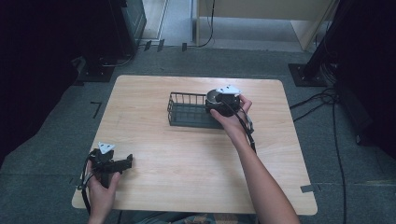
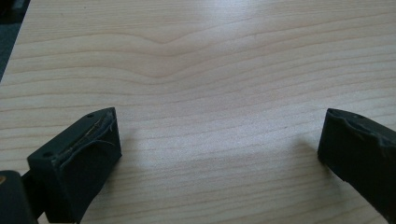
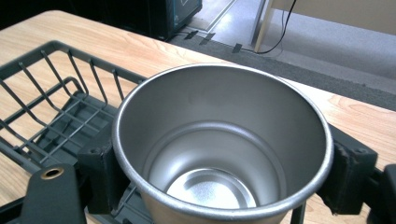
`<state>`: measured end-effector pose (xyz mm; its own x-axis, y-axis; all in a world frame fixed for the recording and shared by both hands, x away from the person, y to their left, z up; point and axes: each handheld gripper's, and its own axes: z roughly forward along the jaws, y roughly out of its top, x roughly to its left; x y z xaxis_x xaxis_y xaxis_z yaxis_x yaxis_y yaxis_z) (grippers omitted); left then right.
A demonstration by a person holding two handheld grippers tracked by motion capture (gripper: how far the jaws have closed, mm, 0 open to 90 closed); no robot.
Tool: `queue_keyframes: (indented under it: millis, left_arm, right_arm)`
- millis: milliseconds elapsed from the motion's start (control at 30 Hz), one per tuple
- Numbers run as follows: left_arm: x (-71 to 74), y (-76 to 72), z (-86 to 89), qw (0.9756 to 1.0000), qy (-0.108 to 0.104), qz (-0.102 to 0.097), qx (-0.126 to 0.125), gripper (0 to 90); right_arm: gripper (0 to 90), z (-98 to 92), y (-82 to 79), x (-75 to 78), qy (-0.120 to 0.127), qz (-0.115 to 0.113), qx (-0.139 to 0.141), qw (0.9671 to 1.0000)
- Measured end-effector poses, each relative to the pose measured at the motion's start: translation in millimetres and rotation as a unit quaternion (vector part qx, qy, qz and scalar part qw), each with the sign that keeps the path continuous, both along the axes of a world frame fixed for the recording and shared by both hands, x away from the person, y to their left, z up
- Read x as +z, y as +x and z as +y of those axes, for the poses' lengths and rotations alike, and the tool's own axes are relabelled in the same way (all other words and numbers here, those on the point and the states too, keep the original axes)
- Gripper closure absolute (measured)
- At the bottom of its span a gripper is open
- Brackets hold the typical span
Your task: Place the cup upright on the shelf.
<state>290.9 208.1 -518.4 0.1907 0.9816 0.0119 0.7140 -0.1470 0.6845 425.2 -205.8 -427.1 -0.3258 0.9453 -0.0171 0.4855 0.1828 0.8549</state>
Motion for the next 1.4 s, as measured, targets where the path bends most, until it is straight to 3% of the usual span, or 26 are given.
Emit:
queue_keyframes:
  millis: [267,467,933,1400]
  left_arm:
    - [0.0,0.0,0.0,1.0,0.0,0.0,0.0,0.0]
    - [0.0,0.0,0.0,1.0,0.0,0.0,0.0,0.0]
    - [-0.1,0.0,-0.1,1.0,0.0,-0.001,0.0,0.0]
    - [0.0,0.0,0.0,1.0,0.0,0.0,0.0,0.0]
  right_arm:
    - [14.9,1.2,0.2,-4.1,-0.012,0.022,0.006,0.9997]
    - [11.7,1.5,-1.6,-2.7,-0.016,0.025,0.008,0.9995]
    - [2.0,-6.4,-10.6,9.9,0.001,0.013,0.011,0.9999]
    - [0.1,-27.6,-37.8,24.2,0.018,-0.004,0.005,0.9998]
